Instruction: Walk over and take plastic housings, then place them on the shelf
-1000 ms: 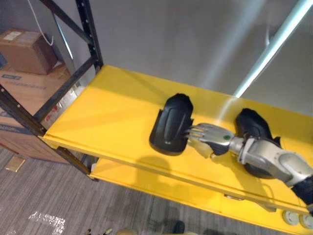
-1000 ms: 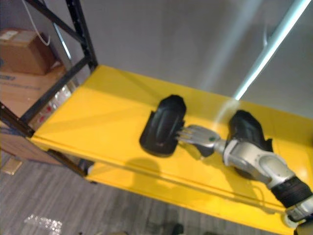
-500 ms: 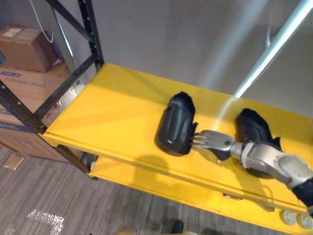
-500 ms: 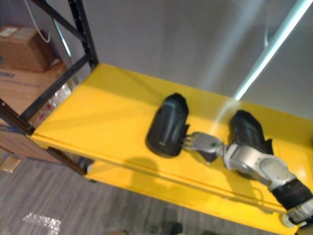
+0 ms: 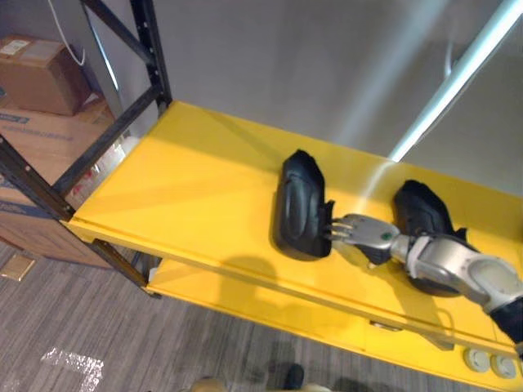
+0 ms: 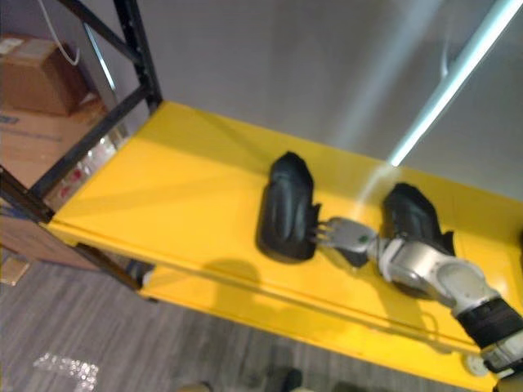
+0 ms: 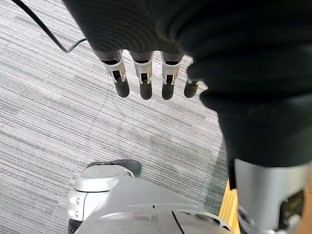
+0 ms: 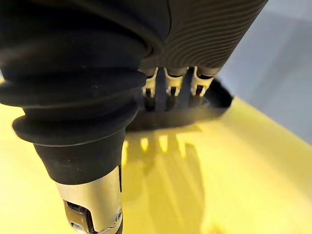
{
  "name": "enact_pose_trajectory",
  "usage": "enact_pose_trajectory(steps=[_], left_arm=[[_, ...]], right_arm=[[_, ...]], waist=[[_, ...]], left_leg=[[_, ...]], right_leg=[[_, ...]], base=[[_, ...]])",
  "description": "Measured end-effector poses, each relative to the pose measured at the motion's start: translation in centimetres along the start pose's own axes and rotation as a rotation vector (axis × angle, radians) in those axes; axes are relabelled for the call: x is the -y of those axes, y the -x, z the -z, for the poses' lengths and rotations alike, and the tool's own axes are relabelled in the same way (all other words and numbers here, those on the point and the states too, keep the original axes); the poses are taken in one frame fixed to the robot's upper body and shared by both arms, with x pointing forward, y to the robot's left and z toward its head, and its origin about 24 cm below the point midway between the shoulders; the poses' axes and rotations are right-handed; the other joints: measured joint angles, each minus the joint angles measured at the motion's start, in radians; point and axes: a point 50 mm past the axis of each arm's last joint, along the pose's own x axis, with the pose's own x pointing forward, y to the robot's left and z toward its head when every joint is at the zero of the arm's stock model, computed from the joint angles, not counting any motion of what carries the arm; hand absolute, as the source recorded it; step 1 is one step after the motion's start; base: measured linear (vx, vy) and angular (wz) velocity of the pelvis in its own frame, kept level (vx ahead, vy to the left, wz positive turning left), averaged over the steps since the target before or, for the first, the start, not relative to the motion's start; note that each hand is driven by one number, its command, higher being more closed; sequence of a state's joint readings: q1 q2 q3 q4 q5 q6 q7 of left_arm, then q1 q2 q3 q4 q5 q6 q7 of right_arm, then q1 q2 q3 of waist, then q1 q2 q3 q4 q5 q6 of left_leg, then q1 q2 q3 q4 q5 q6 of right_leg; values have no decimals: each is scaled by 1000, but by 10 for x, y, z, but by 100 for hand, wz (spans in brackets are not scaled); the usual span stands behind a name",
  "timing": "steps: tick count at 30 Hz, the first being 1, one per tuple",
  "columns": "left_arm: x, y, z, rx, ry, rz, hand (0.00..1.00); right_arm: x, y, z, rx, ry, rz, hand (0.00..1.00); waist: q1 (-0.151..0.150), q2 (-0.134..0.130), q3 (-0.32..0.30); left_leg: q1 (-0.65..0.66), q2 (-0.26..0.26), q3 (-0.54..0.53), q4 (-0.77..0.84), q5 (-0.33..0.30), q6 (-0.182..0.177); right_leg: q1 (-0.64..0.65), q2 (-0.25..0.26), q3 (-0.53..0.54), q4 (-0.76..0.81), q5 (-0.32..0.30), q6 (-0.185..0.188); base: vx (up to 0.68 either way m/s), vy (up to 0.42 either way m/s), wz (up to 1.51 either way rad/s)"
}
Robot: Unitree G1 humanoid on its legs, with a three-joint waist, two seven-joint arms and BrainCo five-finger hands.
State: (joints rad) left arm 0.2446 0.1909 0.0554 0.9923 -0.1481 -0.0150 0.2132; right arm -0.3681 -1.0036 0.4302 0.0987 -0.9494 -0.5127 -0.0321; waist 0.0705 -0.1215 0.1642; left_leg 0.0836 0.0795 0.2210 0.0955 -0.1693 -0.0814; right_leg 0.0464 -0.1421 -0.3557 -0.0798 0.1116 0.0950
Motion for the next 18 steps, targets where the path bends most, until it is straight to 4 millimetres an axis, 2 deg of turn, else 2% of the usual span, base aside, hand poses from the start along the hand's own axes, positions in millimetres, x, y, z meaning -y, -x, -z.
enact_pose_trajectory(steps=[4,7,11,14,16,18], left_arm=[[0,0,0,1,1,1,0],[1,1,1,5,3,2,0],[1,2,3,21,3,3,0],[4,4,5,22,17,4,0],[5,4,7,20,21,3,0],[9,5,7,19,28,8,0]], right_arm=[[21,3,2,23,-143,209,0],[50,10,11,8,-336,407,0],[88,23,33,-76,-640,771,0],[91,29,46,-181,-821,951,0],[80,22,46,-240,-970,991,0],[70,17,40,-265,-1035,989,0]], waist=[[-1,3,2],[-2,5,3],[-8,10,7],[-15,18,11],[-28,28,16],[-29,38,15]], left_leg=[[-1,-1,-1,0,0,0],[-1,-2,-1,0,0,0],[3,-3,-4,1,0,0],[3,-4,-6,3,0,0],[3,-4,-6,5,0,0],[4,-4,-5,5,0,0]], right_leg=[[-1,-1,0,0,0,0],[-1,-2,-1,0,1,1],[5,-4,-1,0,1,1],[8,-5,-1,0,1,1],[9,-5,-1,0,1,1],[9,-5,0,0,1,1]], base=[[0,0,0],[0,0,0],[0,0,1],[0,0,1],[0,0,0],[0,0,0]])
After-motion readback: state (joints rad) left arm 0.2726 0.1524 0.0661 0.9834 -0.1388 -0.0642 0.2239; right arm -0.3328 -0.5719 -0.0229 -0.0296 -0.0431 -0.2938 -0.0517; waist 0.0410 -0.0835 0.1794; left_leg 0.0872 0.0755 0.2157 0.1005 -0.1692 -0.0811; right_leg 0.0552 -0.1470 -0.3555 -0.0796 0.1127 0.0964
